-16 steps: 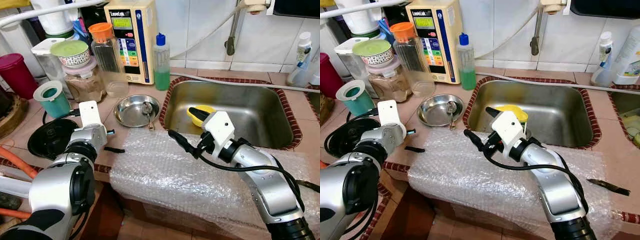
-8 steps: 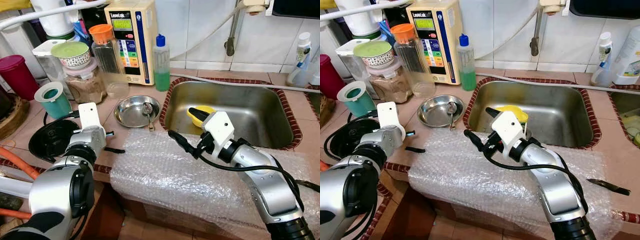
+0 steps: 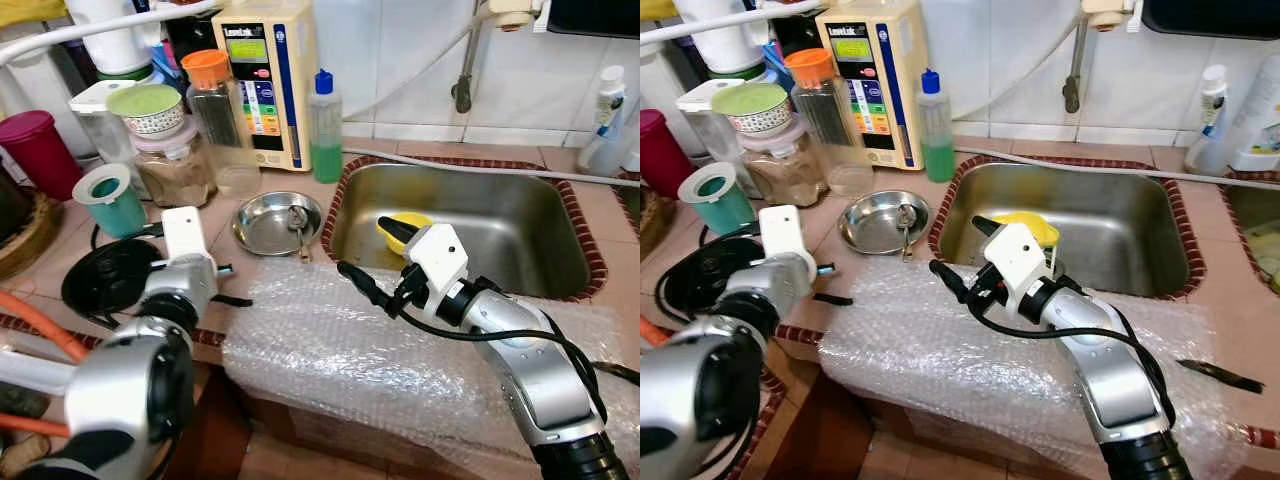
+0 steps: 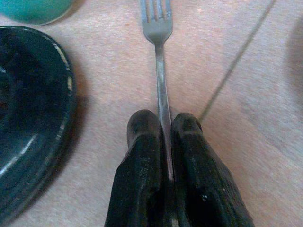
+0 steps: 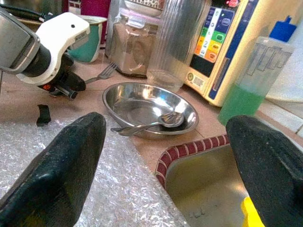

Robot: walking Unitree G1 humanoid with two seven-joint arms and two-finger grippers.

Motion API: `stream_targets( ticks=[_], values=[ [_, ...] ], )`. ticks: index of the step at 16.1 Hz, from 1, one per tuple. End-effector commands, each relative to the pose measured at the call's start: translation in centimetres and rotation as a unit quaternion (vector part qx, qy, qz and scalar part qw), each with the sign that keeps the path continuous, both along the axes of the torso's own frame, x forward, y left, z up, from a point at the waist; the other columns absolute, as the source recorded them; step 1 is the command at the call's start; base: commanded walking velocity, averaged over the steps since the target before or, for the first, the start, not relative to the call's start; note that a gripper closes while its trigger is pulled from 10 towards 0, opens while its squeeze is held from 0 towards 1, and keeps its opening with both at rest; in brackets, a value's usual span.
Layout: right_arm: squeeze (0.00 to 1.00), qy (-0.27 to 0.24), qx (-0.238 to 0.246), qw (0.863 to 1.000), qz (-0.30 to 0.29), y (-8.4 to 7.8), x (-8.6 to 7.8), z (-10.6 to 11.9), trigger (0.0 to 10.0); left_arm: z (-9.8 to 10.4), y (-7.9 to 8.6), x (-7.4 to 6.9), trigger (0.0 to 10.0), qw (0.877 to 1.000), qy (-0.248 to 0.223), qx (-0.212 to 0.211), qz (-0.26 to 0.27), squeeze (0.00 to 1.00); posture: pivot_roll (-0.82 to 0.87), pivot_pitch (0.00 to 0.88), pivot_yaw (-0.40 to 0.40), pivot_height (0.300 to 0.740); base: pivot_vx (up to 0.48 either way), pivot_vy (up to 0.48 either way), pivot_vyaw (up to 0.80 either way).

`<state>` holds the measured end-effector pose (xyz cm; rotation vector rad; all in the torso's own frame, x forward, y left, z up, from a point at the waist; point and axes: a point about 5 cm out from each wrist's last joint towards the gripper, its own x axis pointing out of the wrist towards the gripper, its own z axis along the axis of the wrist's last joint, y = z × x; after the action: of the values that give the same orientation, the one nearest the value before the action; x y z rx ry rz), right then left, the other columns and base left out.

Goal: Kitchen organization

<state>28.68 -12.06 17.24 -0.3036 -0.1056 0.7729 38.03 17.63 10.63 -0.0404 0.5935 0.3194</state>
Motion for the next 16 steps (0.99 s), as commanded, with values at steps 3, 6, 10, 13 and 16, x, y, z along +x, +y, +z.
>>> stream_targets(
  ticks=[3,6,10,13,16],
  values=[
    [0.0,-0.013,0.0,1.0,0.009,0.3,0.4,0.6,10.0,-3.5,-1.5,-1.9,0.0,0.997,0.062,0.003,-0.053,0.0,0.01,0.0,0.119,0.74,0.0,0.0,0.0],
    [0.0,-0.014,-0.001,1.0,0.011,0.4,0.5,0.5,10.0,-3.4,-1.2,-1.9,0.0,0.997,0.039,0.022,-0.058,0.0,0.02,0.0,0.115,0.74,0.0,0.0,0.0],
    [0.0,-0.016,-0.002,1.0,0.014,0.4,0.8,0.6,10.0,-2.4,-0.9,-2.0,0.0,0.997,-0.01,0.036,-0.061,0.0,0.03,0.0,0.104,0.74,0.0,0.0,0.0],
    [0.0,-0.018,-0.003,1.0,0.016,0.4,1.0,0.6,10.0,-2.0,-1.3,-2.7,0.0,0.997,-0.019,0.042,-0.065,0.0,0.04,0.0,0.1,0.74,0.0,0.0,0.0],
    [0.0,-0.02,-0.004,1.0,0.018,0.4,1.1,0.6,10.0,-1.7,-1.3,-4.3,0.0,0.997,-0.026,0.037,-0.063,0.0,0.05,0.0,0.096,0.74,0.0,0.0,0.0]
  ],
)
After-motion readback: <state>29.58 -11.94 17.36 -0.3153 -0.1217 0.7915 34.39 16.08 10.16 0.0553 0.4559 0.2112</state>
